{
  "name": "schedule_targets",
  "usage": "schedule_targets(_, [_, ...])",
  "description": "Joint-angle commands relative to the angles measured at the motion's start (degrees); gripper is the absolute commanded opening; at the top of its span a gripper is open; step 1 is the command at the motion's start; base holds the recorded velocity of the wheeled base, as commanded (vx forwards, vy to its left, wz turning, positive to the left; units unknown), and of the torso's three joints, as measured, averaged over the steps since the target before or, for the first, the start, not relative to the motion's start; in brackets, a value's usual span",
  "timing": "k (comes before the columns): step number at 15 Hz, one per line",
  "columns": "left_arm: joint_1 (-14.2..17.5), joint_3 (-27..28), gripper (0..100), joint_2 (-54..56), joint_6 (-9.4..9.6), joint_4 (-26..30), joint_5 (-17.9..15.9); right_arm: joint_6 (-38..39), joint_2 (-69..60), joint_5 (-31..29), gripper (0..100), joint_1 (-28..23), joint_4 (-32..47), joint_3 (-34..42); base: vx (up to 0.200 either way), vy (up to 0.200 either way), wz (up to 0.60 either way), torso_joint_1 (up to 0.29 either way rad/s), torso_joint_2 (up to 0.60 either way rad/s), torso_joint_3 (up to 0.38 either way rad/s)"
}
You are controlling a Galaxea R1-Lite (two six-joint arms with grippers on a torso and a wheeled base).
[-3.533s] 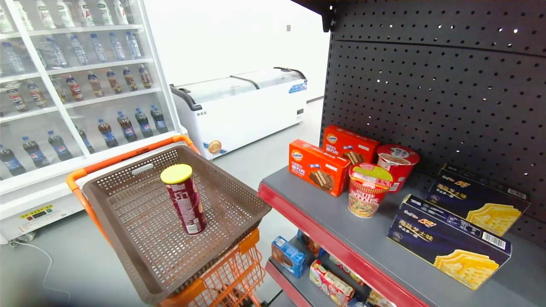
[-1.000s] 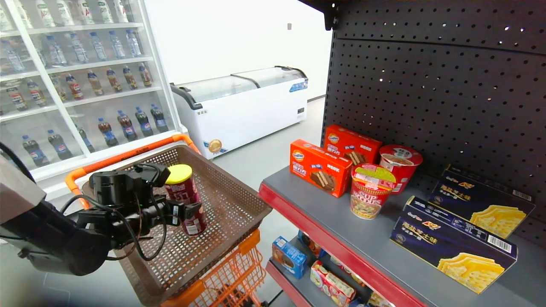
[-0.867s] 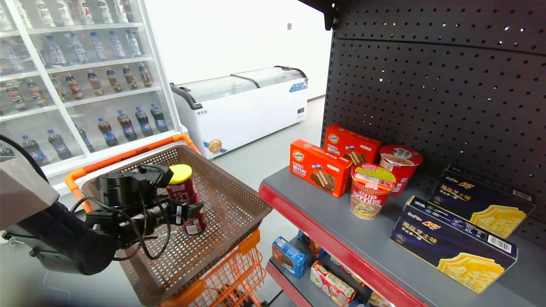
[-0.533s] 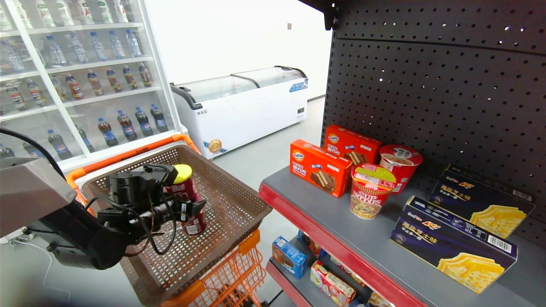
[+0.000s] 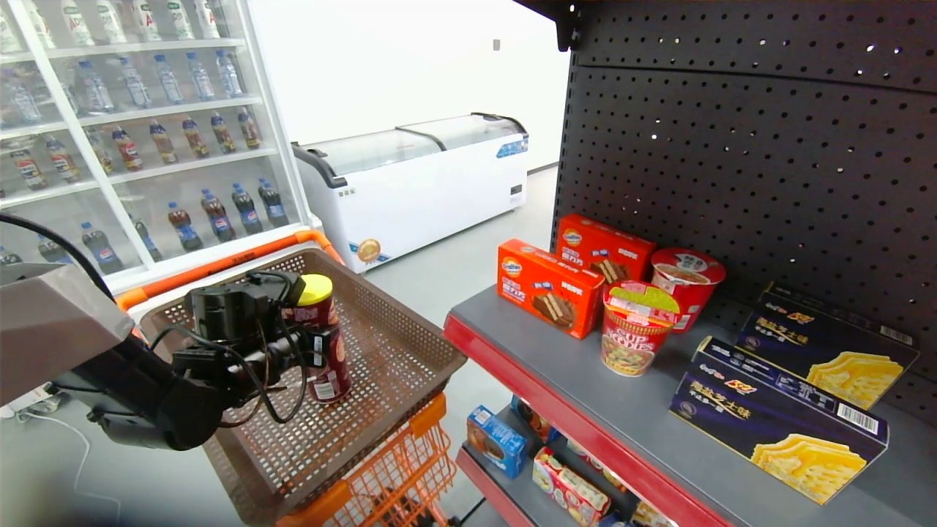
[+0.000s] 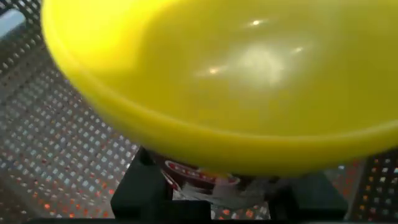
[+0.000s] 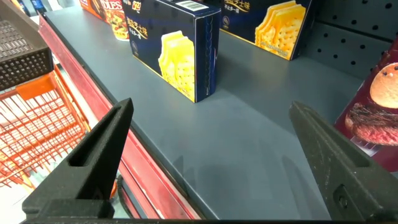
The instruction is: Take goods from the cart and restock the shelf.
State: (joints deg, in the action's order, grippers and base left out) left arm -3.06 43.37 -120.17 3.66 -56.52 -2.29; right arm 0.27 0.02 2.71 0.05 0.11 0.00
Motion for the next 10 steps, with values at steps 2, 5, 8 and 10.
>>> schedule_targets(2, [0.0, 1.6, 0, 9.3, 0.56, 6.8, -0.3, 0.0, 0.0, 0.0, 100, 0.0, 0.0, 0.0, 0.000, 0.000, 0.00, 0.000, 0.00, 0.000])
schedule_targets(5, [0.0, 4.2, 0, 19.6, 1.18, 24.3, -0.4, 0.0, 0.0, 0.0, 100, 0.0, 0.0, 0.0, 0.000, 0.000, 0.00, 0.000, 0.00, 0.000])
schedule_targets(8, [0.3, 5.1, 0, 29.7, -0.58, 36.5, -0.8, 0.0, 0.0, 0.0, 100, 0.0, 0.0, 0.0, 0.000, 0.000, 0.00, 0.000, 0.00, 0.000])
schedule_targets(10, [0.2, 4.6, 0, 35.1, -0.76, 42.6, -4.9, 0.0, 0.0, 0.0, 100, 0.0, 0.0, 0.0, 0.000, 0.000, 0.00, 0.000, 0.00, 0.000])
